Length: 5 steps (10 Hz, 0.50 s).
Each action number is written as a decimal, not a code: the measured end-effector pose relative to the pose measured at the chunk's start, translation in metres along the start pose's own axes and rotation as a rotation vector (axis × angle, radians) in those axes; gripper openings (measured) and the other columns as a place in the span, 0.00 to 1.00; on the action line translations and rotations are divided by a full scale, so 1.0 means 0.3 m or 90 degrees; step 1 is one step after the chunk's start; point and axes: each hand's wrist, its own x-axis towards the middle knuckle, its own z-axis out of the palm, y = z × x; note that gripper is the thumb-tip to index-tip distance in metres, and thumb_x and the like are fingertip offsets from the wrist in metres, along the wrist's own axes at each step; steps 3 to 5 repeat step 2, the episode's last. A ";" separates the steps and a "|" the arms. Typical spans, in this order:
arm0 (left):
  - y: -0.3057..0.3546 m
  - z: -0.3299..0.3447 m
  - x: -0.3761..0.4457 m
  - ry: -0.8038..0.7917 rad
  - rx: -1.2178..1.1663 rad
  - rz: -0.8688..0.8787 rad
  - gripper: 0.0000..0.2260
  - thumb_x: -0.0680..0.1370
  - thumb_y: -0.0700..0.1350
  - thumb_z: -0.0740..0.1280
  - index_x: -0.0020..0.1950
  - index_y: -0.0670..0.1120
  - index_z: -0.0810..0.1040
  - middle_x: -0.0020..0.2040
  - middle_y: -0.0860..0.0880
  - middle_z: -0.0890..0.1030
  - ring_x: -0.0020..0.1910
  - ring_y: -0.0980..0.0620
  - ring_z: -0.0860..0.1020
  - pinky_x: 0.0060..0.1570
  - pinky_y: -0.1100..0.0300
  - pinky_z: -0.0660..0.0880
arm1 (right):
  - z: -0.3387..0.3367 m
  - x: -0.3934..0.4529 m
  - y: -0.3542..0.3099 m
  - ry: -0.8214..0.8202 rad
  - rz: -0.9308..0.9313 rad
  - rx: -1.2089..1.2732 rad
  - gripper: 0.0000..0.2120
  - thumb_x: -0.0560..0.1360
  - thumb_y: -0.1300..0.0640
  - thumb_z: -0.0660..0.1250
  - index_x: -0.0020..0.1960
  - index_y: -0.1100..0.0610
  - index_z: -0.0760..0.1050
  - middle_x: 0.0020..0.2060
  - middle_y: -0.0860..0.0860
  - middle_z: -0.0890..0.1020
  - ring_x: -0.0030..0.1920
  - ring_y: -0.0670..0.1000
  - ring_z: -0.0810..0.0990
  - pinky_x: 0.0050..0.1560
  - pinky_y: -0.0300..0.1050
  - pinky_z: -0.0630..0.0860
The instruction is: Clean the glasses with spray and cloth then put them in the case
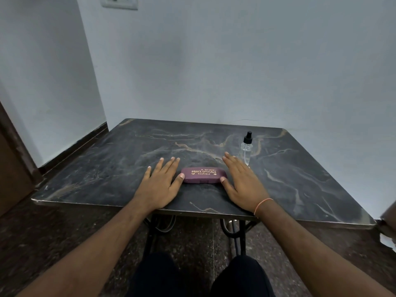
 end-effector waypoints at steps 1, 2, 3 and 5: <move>0.002 0.008 -0.013 0.010 0.014 -0.013 0.32 0.88 0.65 0.45 0.91 0.56 0.45 0.91 0.56 0.48 0.90 0.49 0.42 0.87 0.36 0.43 | -0.004 -0.040 -0.023 -0.032 0.044 -0.036 0.35 0.86 0.37 0.52 0.87 0.49 0.46 0.87 0.45 0.49 0.87 0.49 0.48 0.85 0.62 0.53; 0.009 0.004 -0.015 -0.012 0.024 -0.017 0.32 0.88 0.66 0.44 0.91 0.56 0.46 0.91 0.56 0.47 0.90 0.48 0.42 0.87 0.36 0.44 | -0.006 -0.050 -0.032 -0.080 0.092 -0.059 0.38 0.85 0.34 0.51 0.87 0.50 0.42 0.87 0.46 0.45 0.87 0.50 0.45 0.85 0.65 0.51; 0.009 0.004 -0.015 -0.012 0.024 -0.017 0.32 0.88 0.66 0.44 0.91 0.56 0.46 0.91 0.56 0.47 0.90 0.48 0.42 0.87 0.36 0.44 | -0.006 -0.050 -0.032 -0.080 0.092 -0.059 0.38 0.85 0.34 0.51 0.87 0.50 0.42 0.87 0.46 0.45 0.87 0.50 0.45 0.85 0.65 0.51; 0.009 0.004 -0.015 -0.012 0.024 -0.017 0.32 0.88 0.66 0.44 0.91 0.56 0.46 0.91 0.56 0.47 0.90 0.48 0.42 0.87 0.36 0.44 | -0.006 -0.050 -0.032 -0.080 0.092 -0.059 0.38 0.85 0.34 0.51 0.87 0.50 0.42 0.87 0.46 0.45 0.87 0.50 0.45 0.85 0.65 0.51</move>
